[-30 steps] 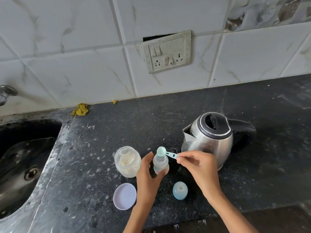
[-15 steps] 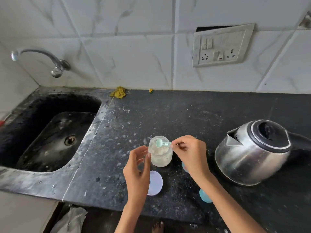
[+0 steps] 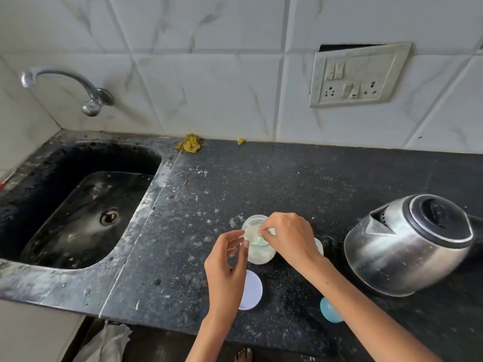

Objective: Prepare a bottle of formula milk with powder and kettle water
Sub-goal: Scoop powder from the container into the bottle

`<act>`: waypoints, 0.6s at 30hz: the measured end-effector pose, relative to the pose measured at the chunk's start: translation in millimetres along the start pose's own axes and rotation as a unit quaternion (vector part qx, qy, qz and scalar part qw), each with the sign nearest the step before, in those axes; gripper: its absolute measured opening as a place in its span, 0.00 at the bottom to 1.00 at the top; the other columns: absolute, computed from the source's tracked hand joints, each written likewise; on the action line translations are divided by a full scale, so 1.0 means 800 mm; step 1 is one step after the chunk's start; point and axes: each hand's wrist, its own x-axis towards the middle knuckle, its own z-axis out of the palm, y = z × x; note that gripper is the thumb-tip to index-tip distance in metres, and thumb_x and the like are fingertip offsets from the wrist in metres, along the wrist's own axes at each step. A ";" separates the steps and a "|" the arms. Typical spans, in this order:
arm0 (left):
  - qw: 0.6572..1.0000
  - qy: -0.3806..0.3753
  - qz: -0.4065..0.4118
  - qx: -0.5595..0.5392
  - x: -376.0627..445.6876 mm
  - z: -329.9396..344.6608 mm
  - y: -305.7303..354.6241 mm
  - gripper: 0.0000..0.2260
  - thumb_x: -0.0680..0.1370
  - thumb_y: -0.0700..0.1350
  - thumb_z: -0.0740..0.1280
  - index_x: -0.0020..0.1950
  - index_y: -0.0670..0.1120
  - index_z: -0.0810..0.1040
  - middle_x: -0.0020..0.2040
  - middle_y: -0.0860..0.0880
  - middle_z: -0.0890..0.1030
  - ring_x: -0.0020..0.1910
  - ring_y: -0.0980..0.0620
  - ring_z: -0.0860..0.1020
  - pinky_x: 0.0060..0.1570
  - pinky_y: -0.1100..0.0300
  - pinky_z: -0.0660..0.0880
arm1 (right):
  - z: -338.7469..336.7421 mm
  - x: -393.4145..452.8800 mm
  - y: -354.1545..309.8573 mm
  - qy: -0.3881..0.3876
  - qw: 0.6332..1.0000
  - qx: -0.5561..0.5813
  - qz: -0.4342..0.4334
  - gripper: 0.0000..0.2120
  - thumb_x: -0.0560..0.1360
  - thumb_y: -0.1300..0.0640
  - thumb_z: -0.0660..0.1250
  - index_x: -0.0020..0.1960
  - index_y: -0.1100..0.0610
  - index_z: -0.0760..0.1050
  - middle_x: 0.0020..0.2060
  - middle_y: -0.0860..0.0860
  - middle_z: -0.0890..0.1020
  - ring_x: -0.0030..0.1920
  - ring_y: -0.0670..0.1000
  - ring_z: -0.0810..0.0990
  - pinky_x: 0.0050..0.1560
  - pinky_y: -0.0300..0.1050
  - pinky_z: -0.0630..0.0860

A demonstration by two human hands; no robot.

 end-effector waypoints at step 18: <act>0.998 -0.065 -0.005 -0.027 -0.076 0.070 0.033 0.06 0.78 0.42 0.67 0.54 0.49 0.79 0.49 0.57 0.83 0.52 0.57 0.81 0.51 0.65 0.76 | -0.079 -0.169 0.105 0.128 0.951 0.259 0.107 0.04 0.71 0.61 0.75 0.43 0.53 0.85 0.36 0.39 0.85 0.38 0.44 0.82 0.37 0.32 0.76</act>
